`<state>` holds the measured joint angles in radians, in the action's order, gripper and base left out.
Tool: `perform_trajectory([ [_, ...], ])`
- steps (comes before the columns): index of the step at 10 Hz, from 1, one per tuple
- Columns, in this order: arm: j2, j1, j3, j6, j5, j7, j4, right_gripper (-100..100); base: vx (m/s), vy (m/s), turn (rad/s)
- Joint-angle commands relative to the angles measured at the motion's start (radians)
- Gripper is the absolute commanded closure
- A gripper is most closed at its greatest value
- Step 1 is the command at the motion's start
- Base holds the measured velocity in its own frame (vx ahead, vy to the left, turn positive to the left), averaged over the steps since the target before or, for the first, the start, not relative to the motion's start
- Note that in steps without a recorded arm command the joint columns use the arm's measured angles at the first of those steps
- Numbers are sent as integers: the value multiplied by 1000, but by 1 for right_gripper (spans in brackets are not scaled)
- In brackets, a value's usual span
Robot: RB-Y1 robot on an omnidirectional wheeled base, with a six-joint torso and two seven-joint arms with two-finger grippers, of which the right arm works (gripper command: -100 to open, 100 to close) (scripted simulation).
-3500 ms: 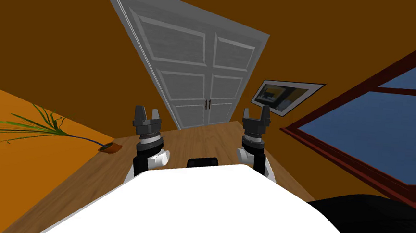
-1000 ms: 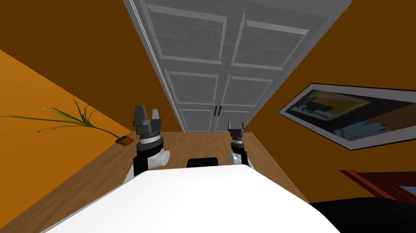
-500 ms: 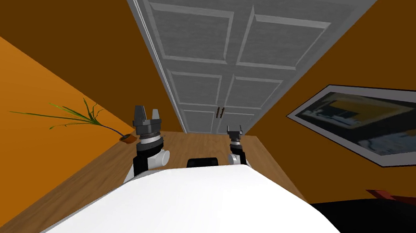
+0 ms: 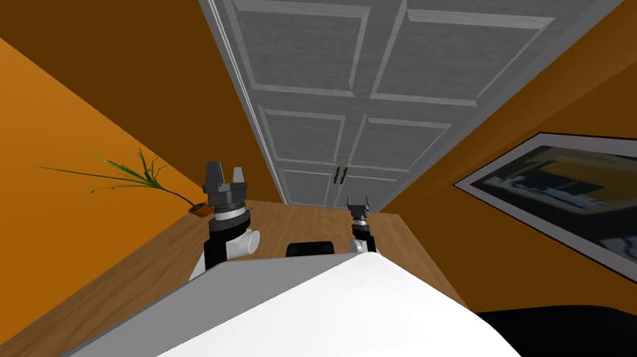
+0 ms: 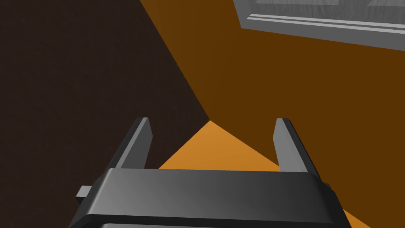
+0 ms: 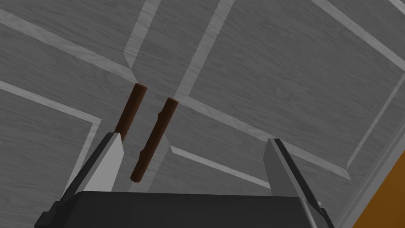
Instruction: Pull the door open
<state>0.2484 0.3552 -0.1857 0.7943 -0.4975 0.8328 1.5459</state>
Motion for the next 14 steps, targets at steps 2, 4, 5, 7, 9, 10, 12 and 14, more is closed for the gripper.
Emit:
perform_trajectory([
  [2, 13, -14, -11, 15, -30, 43, -58, -100, 46, -16, 49],
  [4, 26, -24, -25, 25, -66, 87, -109, -100, 76, -31, 105],
  [5, 32, -28, -32, 30, -83, 108, -133, -100, 94, -32, 102],
  [7, 43, -37, -45, 39, -117, 149, -181, -100, 101, -44, 87],
  [9, 55, -47, -59, 49, -151, 190, -229, -100, 93, -29, 101],
  [10, 60, -51, -64, 53, -166, 208, -251, -100, 92, -36, 83],
  [12, 71, -60, -76, 62, -197, 246, -294, -100, 91, -41, 83],
  [14, 81, -68, -88, 70, -227, 281, -336, -100, 95, -39, 81],
])
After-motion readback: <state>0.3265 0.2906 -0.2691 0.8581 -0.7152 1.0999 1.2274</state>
